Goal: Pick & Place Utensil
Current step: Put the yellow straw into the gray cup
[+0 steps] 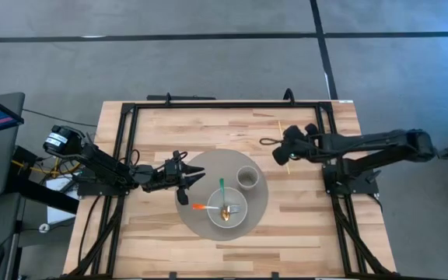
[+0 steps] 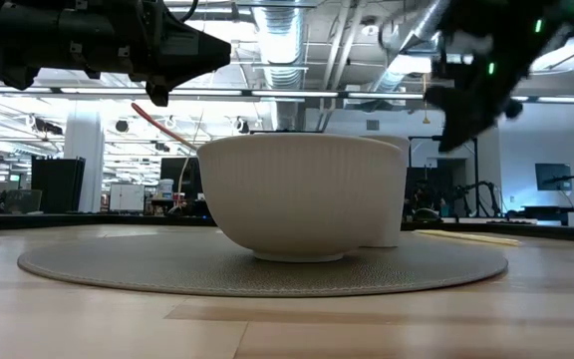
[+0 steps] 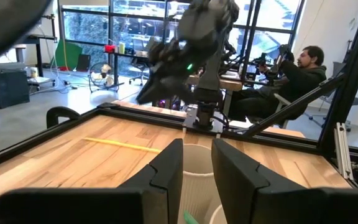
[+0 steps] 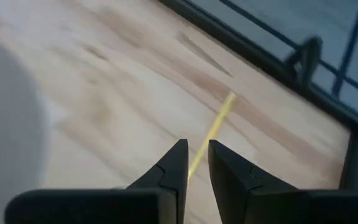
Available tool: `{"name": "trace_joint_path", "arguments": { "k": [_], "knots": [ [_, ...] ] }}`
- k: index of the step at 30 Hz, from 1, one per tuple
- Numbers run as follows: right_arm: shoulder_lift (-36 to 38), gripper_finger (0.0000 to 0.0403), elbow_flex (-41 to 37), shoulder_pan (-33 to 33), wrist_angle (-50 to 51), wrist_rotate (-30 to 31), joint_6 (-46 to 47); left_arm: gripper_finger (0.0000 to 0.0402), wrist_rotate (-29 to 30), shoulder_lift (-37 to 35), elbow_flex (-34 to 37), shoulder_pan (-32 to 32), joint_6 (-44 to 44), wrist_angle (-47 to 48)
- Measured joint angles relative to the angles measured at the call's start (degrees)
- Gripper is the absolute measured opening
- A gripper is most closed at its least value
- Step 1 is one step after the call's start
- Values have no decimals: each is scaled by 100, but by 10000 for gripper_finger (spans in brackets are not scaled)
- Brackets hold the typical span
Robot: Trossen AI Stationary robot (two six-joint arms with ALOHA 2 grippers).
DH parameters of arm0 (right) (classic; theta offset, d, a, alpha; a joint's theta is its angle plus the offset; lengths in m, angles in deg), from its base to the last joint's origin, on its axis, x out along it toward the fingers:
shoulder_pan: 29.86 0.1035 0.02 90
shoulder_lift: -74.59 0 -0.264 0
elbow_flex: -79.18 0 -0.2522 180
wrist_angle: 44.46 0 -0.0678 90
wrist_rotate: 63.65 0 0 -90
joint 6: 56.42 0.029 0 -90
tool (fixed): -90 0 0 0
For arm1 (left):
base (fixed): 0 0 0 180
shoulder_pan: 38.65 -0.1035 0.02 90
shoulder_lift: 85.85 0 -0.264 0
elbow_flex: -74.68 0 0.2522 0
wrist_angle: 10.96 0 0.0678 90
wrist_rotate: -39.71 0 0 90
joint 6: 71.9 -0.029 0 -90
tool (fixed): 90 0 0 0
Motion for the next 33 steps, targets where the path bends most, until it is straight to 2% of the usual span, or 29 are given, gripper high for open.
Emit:
{"name": "trace_joint_path", "arguments": {
  "k": [4, 8, 10, 14, 21, 33],
  "knots": [
    [-194, 56, -654, -756, -859, -199, -19, 86, 2, 0, 0, 0, -14, -2],
    [-590, 56, -1005, -1338, -1743, -892, -19, 86, 2, 0, 0, 0, -20, -2],
    [-839, 56, -1032, -1487, -2080, -1020, -21, 86, 2, 0, 0, 0, -17, -2],
    [-1292, 56, -1032, -1637, -2481, -1032, -38, 86, 2, 0, 0, 0, -17, -2],
    [-1892, 56, -1033, -1827, -2533, -1034, 186, 86, 2, 0, 0, 0, 0, -2],
    [-2273, 56, -1032, -1941, -3158, -1045, 157, 86, 2, 0, 0, 0, 0, 0]
  ]
}}
